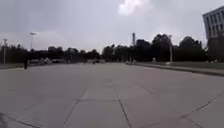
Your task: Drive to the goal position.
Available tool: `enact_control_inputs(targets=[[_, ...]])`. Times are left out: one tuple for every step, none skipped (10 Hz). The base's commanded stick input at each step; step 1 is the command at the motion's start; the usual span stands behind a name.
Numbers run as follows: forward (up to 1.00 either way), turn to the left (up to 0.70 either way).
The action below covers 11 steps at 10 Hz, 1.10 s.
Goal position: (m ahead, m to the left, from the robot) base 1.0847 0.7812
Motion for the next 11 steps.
enact_control_inputs(targets=[[0.7, 0.0], [0.7, 0.0], [0.7, 0.0], [0.7, 0.0], [0.7, 0.0], [0.7, 0.0], [0.7, 0.0], [0.7, 0.0], [0.7, 0.0], [0.7, 0.0], [0.7, 0.0]])
